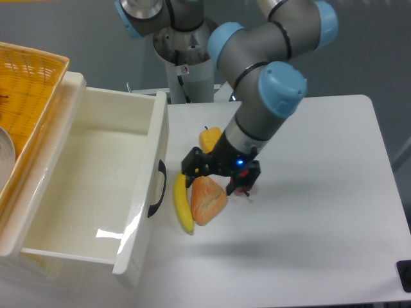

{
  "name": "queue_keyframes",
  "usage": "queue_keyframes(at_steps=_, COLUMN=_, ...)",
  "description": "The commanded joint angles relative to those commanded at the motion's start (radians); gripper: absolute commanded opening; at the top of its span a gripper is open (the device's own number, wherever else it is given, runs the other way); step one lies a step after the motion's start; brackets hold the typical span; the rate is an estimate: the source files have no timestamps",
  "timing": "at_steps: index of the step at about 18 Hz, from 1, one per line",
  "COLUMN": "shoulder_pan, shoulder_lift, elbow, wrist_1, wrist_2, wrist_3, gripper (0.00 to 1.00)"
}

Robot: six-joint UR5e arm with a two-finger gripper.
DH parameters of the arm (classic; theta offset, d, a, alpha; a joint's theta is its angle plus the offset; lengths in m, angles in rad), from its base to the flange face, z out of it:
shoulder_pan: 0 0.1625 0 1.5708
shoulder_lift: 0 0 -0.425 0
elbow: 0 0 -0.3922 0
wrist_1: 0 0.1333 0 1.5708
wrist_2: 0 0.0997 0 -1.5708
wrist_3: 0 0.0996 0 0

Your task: Slide the top white drawer open

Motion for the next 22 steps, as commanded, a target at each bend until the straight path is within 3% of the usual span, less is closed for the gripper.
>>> queue_keyframes(at_steps=5, shoulder_pan=0.042, shoulder_lift=-0.021, elbow=-0.002, wrist_1=0.003, wrist_2=0.153, wrist_3=0.282, gripper=1.0)
queue_keyframes(at_steps=10, shoulder_pan=0.057, shoulder_lift=-0.028, elbow=-0.017, wrist_1=0.006, wrist_2=0.248, wrist_3=0.457, gripper=1.0)
queue_keyframes(at_steps=13, shoulder_pan=0.052, shoulder_lift=-0.06, elbow=-0.018, wrist_1=0.032, wrist_2=0.27, wrist_3=0.58, gripper=1.0)
queue_keyframes(at_steps=16, shoulder_pan=0.051, shoulder_lift=-0.078, elbow=-0.017, wrist_1=0.035, wrist_2=0.354, wrist_3=0.654, gripper=1.0)
queue_keyframes(at_steps=22, shoulder_pan=0.051, shoulder_lift=-0.117, elbow=-0.02, wrist_1=0.081, wrist_2=0.387, wrist_3=0.691, gripper=1.0)
